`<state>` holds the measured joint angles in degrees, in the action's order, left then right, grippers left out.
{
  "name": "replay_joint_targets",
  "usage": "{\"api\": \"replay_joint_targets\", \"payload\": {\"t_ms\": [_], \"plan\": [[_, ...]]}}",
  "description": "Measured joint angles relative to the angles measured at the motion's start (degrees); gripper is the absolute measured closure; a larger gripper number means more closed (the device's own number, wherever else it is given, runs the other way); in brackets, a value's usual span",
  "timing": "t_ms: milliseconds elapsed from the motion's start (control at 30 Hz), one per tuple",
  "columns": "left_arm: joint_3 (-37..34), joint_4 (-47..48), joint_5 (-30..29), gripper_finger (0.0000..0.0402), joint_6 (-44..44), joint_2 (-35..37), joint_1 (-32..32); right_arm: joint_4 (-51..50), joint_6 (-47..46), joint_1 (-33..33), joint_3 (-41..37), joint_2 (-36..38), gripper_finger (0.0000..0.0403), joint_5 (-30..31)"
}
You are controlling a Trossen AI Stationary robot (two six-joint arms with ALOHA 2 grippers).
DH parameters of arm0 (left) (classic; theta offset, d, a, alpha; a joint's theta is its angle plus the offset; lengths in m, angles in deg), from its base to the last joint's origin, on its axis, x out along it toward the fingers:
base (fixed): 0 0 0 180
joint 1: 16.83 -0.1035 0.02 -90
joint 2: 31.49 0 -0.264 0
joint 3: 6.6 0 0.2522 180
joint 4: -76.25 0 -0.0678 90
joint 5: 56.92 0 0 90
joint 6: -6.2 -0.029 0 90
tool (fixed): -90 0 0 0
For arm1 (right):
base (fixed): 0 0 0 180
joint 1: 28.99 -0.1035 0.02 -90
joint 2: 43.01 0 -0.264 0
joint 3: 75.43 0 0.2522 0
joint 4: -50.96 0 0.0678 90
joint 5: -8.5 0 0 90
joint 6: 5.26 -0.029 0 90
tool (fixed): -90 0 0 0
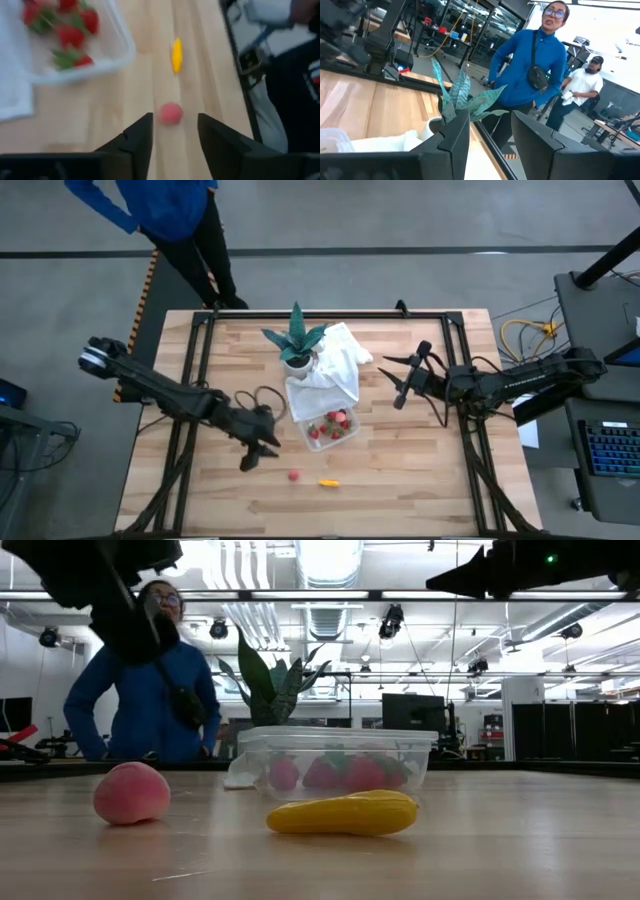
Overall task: Pick and placing Produce into tupperware
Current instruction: Put the apricot into the transparent bin
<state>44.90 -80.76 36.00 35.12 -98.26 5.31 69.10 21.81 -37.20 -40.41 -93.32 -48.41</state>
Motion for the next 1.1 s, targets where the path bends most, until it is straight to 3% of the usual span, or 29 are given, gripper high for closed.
{"api": "replay_joint_targets", "payload": {"t_ms": [167, 433, 733, 1100], "plan": [[7.0, 4.0, 4.2, 0.0223, 2.3, -9.7, 0.5, -1.7, 0.0, 0.0, -0.1, 0.0, 0.0264, 0.0], [20.7, 24.0, 1.0, 0.0217, 6.5, -20.5, 1.7, -1.7, 0.1, 0.0, -0.1, 0.0, 0.0264, 0.0], [24.4, 23.8, 3.0, 0.0217, 8.3, -26.0, 1.7, -1.6, 1.7, 0.0, -0.1, 0.0, 0.0264, 0.0], [24.6, 19.2, 4.9, 0.0217, 17.6, -26.5, 2.0, -1.6, 1.5, 0.0, -0.2, 0.0, 0.0264, 0.0]]}}
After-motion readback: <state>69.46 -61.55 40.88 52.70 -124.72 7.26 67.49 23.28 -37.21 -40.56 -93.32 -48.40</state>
